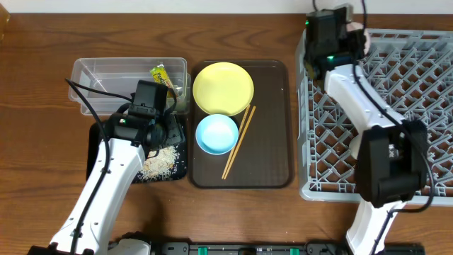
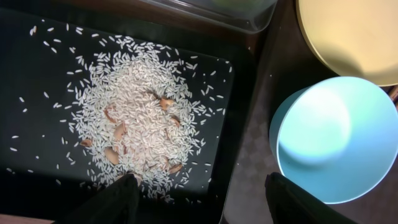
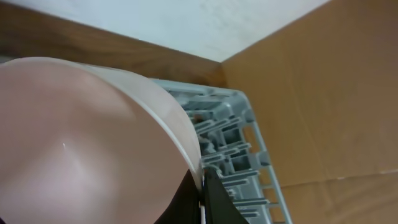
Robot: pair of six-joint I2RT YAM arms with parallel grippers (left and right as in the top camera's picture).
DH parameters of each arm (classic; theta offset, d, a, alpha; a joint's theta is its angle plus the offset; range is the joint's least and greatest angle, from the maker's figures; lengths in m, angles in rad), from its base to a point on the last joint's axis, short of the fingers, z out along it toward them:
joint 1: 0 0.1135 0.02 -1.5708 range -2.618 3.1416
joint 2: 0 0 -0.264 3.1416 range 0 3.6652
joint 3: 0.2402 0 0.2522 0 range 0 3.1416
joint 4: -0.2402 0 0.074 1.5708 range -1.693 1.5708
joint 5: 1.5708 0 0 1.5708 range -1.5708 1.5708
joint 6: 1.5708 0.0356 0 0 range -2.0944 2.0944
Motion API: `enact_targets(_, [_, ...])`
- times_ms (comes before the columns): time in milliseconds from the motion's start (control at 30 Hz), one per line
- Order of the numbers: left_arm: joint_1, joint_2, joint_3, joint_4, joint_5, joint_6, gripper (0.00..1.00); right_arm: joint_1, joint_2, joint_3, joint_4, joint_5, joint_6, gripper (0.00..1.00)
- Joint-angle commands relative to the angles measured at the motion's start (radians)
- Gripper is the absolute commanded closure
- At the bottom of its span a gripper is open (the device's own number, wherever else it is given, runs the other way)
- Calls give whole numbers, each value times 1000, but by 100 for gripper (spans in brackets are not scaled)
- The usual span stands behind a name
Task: Sort waste into correct bins and load items into the dishwasher rack
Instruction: 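Lift the pink bowl with the right gripper and place it in the rack, then reach the right gripper to the light-blue bowl and grasp it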
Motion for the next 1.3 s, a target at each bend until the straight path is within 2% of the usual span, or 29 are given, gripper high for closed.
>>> enact_targets(0, [6,-16,6,0,-8,-10,32,32,18,3,6,35,22,99])
enact_targets(133, [6,-16,6,0,-8,-10,32,49,34,2,-16,35,32,99])
enact_targets(333, [6,-16,6,0,-8,-10,32,62,37,2,-91,24,125,99])
enact_targets(500, [6,-16,6,0,-8,-9,31,80,32,2,-255,-107,227,98])
enact_targets(633, [6,-16,6,0,-9,-9,32,80,7,2,-395,-288,384,91])
enact_targets(733, [6,-16,6,-1,-9,-9,32,80,-51,2,-452,-398,417,82])
enact_targets(767, [6,-16,6,-1,-9,-9,32,80,-74,2,-462,-418,418,78])
enact_targets(867, [6,-16,6,-4,-9,-9,32,80,-163,2,-485,-505,418,55])
enact_targets(933, [6,-16,6,-5,-10,-9,32,80,-219,2,-498,-601,418,47])
enact_targets(1067, [13,-22,6,-7,-33,-2,31,81,-299,2,-523,-891,418,43])
enact_targets(1167, [40,-45,6,-18,-39,-2,32,90,-312,2,-542,-1121,418,46])
enact_targets(1267, [94,-79,6,-32,-39,-2,31,126,-294,2,-573,-1220,418,46])
